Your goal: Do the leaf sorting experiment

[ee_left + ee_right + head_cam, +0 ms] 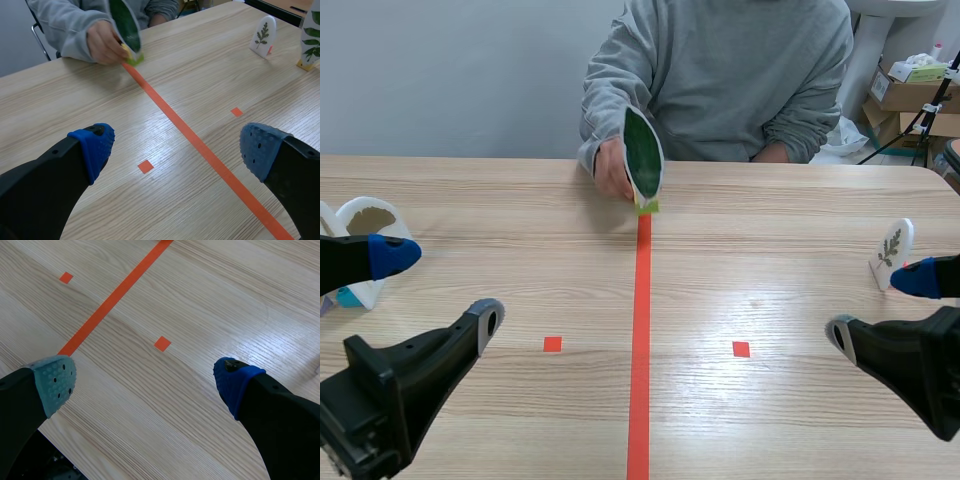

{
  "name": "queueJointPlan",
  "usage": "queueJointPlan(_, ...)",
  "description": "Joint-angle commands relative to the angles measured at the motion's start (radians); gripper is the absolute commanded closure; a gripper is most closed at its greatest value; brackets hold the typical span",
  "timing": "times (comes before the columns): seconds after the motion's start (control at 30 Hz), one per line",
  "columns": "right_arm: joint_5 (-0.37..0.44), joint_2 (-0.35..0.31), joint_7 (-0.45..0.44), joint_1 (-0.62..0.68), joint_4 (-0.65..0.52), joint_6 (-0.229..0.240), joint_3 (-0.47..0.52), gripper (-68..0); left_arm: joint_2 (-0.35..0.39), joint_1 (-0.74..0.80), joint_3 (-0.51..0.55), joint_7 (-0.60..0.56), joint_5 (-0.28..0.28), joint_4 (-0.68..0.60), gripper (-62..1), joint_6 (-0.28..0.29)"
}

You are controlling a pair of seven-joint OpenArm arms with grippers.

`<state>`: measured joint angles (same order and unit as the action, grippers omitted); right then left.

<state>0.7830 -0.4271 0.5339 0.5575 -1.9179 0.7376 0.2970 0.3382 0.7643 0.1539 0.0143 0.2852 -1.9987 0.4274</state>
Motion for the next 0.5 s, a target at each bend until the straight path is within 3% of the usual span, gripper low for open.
queueJointPlan(0.0, 0.011, -0.016, -0.024, -0.009, -0.008, 0.008, 0.009, -56.0, -0.002, 0.0, 0.0, -0.014, 0.01, -0.004, -53.6, 0.003)
queueJointPlan(0.47, 0.008, -0.016, -0.054, -0.009, -0.008, 0.008, 0.009, -56.0, -0.003, 0.0, 0.0, -0.014, 0.01, -0.004, -53.6, 0.005)
